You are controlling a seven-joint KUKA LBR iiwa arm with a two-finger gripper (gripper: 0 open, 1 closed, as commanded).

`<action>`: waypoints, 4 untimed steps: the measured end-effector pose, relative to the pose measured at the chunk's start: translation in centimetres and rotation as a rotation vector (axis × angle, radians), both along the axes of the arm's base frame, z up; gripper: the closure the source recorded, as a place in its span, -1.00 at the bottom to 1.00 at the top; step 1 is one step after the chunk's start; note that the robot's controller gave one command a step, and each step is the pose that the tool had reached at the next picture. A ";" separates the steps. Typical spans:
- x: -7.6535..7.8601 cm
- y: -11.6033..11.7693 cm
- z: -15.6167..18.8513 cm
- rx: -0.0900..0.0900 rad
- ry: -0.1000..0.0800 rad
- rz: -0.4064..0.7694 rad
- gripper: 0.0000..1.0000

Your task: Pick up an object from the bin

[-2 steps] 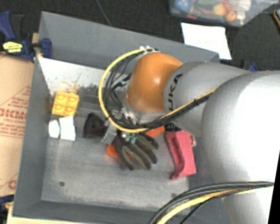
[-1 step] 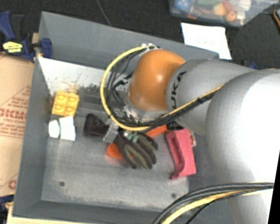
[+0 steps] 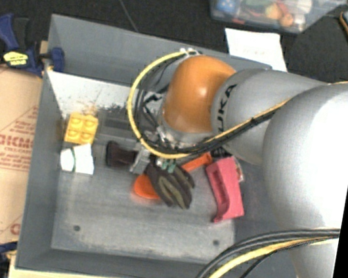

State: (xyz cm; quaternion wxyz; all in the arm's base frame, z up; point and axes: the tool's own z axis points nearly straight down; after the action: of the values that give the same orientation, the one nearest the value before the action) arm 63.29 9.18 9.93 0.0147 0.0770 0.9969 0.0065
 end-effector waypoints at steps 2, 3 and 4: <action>0.2 -0.1 1.9 0.002 -0.008 -0.001 1.00; 0.1 -0.1 3.3 0.002 -0.004 -0.002 1.00; 0.2 -0.1 5.2 0.003 -0.008 -0.003 1.00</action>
Offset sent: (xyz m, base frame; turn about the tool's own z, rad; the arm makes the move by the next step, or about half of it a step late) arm 0.0003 -0.0002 0.0169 0.0002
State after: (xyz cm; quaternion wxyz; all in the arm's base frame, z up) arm 63.49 9.09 15.13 0.0187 0.0784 0.9967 0.0084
